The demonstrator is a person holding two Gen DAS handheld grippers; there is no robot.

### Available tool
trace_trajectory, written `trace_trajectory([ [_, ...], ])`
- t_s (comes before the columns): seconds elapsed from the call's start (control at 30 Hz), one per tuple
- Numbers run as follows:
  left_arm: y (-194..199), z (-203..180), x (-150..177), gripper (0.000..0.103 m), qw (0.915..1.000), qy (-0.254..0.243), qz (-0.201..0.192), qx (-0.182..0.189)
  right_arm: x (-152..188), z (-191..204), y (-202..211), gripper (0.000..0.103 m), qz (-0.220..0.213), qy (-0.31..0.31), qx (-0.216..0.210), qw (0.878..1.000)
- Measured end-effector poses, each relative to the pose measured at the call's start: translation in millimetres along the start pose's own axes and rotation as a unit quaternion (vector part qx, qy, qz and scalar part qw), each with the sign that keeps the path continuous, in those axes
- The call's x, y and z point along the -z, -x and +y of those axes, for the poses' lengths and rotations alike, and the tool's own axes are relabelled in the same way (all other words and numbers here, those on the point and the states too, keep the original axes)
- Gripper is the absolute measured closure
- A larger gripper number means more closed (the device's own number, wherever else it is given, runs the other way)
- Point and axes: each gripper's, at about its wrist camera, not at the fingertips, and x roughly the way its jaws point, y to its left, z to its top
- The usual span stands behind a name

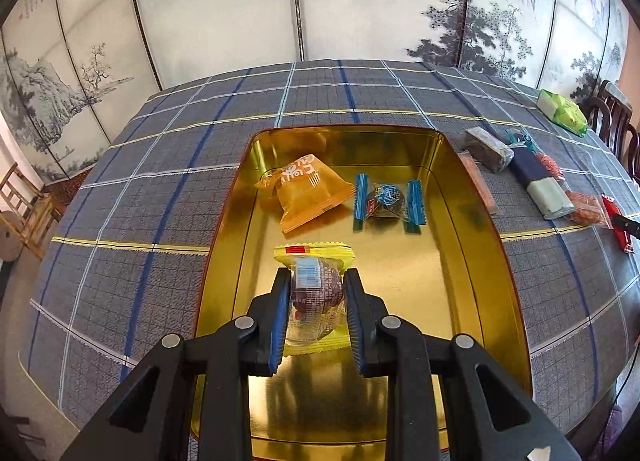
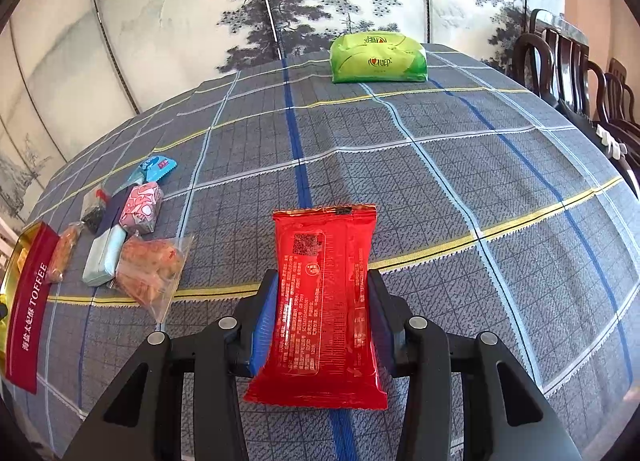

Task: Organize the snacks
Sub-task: 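Carry the yellow-wrapped snack with the left gripper into the gold tin and release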

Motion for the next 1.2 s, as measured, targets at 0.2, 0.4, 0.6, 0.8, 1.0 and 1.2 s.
trace_trajectory([
  [0.2, -5.7, 7.7, 1.6, 0.080, 0.9999, 0.004, 0.004, -0.008, 0.1, -0.2, 0.1, 0.059, 0.000, 0.000, 0.000, 1.000],
  [0.4, -10.2, 11.3, 3.2, 0.080, 0.9998, 0.003, 0.007, -0.016, 0.0, -0.3, 0.0, 0.059, 0.000, -0.001, -0.001, 1.000],
  [0.6, -13.3, 13.1, 4.3, 0.080, 0.9997, 0.003, 0.009, -0.022, 0.0, -0.2, -0.1, 0.059, 0.000, 0.000, 0.000, 1.000],
  [0.8, -14.0, 13.7, 6.5, 0.077, 0.9995, 0.001, 0.008, -0.031, 0.0, 0.2, -0.3, 0.059, 0.000, 0.000, 0.000, 1.000],
  [1.0, -13.1, 13.5, 6.4, 0.077, 0.9994, -0.001, 0.004, -0.036, 0.1, 0.1, -0.2, 0.059, 0.000, 0.000, 0.001, 1.000],
  [1.2, -3.1, 11.8, 6.3, 0.057, 0.9989, 0.007, -0.017, -0.043, -0.2, -0.1, -0.3, 0.059, -0.001, -0.004, -0.003, 1.000],
])
